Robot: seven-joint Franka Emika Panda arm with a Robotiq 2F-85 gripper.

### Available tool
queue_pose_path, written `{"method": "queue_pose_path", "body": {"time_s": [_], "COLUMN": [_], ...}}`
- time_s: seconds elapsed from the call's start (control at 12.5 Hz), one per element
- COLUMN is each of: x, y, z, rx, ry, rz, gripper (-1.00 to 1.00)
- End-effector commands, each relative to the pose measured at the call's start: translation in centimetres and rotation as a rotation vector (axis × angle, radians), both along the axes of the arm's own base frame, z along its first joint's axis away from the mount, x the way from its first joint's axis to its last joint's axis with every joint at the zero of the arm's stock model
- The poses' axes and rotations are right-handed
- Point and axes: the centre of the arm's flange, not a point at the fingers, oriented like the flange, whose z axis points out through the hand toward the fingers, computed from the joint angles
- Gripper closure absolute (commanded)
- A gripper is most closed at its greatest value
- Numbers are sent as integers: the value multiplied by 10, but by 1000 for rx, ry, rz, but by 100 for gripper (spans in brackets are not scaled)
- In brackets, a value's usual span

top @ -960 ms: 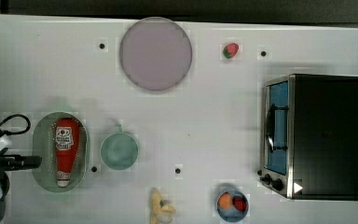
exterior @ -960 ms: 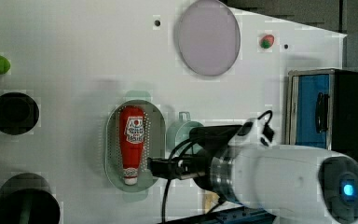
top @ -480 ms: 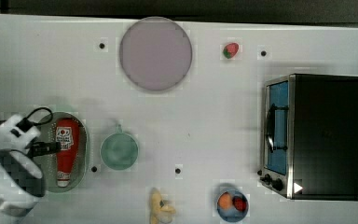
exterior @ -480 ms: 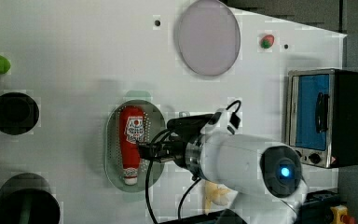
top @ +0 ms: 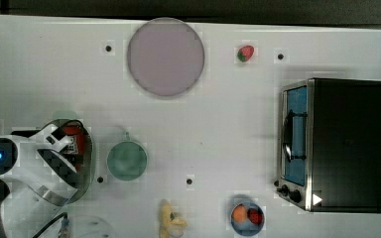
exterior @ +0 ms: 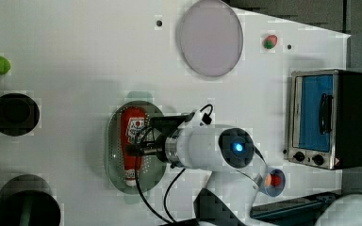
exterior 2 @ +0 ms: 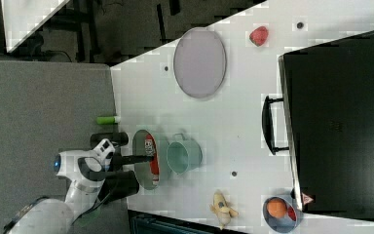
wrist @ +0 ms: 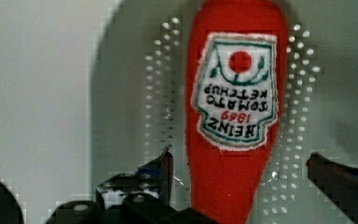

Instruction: Pick ketchup from strainer and place it on the table

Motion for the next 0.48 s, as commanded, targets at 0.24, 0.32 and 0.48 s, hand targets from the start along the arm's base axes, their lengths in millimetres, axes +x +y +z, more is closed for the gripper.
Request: {"method": "queue_pose_path", "body": {"time_s": [0.24,0.32,0.48], "x": [7,7,10], "y": [7,7,9], "z": [-15,-23,-32], "rx": [21,25,37], "ry": [-67,-72,-83], "rz": [-93,-82,-73], "gripper": [-100,-100,-100]}}
